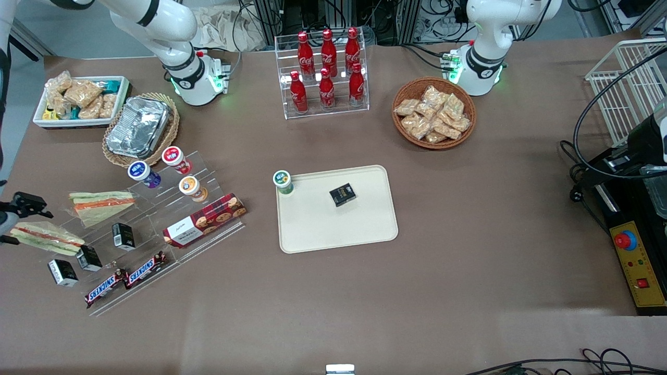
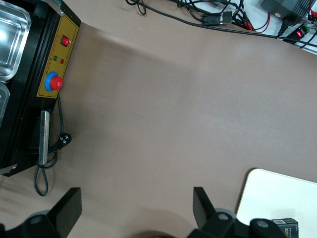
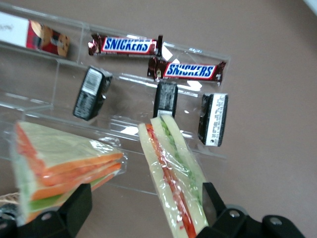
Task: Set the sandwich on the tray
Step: 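Close the right gripper on the upright wrapped sandwich wedge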
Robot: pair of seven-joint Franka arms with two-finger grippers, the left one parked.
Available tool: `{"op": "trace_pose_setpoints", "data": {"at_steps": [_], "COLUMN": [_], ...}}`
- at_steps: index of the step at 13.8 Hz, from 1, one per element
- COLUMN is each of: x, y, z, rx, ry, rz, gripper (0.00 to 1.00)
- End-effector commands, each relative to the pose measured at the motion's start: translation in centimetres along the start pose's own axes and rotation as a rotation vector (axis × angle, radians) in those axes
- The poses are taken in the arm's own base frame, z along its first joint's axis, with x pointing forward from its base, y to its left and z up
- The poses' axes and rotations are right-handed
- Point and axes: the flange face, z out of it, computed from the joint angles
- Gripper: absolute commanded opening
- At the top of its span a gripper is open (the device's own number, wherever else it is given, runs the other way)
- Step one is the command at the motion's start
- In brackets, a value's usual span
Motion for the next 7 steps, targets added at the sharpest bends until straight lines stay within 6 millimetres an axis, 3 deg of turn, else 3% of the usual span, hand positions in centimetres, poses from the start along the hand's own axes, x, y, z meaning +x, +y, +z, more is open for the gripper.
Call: {"op": "trace_pose_setpoints", "data": {"at_steps": [1,7], "x": [-0.4,-1.0], "y": [1.4,2.9], "z": [2.1,4.8], "rx": [0.007,-0.021], "ry": [0.014,0.008], "rz": [-0.071,-0.128], "gripper": [0.99,0.99]}}
